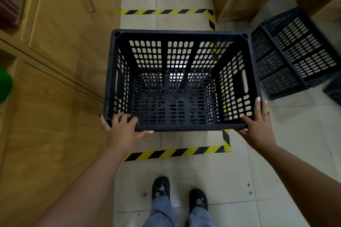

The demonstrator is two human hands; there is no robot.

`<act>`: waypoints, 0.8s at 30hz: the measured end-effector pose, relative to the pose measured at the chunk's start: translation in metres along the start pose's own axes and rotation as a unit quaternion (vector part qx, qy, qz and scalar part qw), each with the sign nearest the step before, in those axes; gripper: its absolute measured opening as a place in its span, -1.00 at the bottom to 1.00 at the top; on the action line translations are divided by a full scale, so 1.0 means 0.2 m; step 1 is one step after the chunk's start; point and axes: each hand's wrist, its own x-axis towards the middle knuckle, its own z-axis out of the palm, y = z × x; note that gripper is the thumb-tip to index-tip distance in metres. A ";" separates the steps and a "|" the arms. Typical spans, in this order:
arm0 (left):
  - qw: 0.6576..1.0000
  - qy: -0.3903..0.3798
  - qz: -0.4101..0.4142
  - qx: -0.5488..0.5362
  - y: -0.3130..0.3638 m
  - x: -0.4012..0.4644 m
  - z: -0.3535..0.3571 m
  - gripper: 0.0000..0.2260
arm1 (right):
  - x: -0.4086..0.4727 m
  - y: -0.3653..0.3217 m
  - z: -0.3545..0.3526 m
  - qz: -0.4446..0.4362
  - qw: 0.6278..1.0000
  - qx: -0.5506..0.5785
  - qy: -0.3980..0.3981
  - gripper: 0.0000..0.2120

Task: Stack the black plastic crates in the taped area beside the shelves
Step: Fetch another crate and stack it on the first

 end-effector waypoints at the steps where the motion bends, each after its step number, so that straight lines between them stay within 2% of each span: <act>1: 1.000 0.000 0.001 0.002 0.02 0.01 -0.01 -0.13 | 0.01 0.01 -0.01 -0.001 1.000 0.000 0.002 -0.69; 18: 0.999 -0.030 -0.002 0.012 0.09 0.00 -0.04 -0.24 | 0.06 0.05 -0.05 0.029 0.999 0.005 -0.042 -0.72; 22: 0.999 -0.036 -0.005 0.008 0.09 0.00 -0.04 -0.35 | 0.06 0.04 -0.07 0.031 0.998 -0.001 -0.050 -0.71; 24: 0.999 -0.031 -0.001 0.009 0.09 0.00 -0.05 -0.33 | 0.06 0.03 -0.09 0.041 0.997 -0.023 -0.066 -0.70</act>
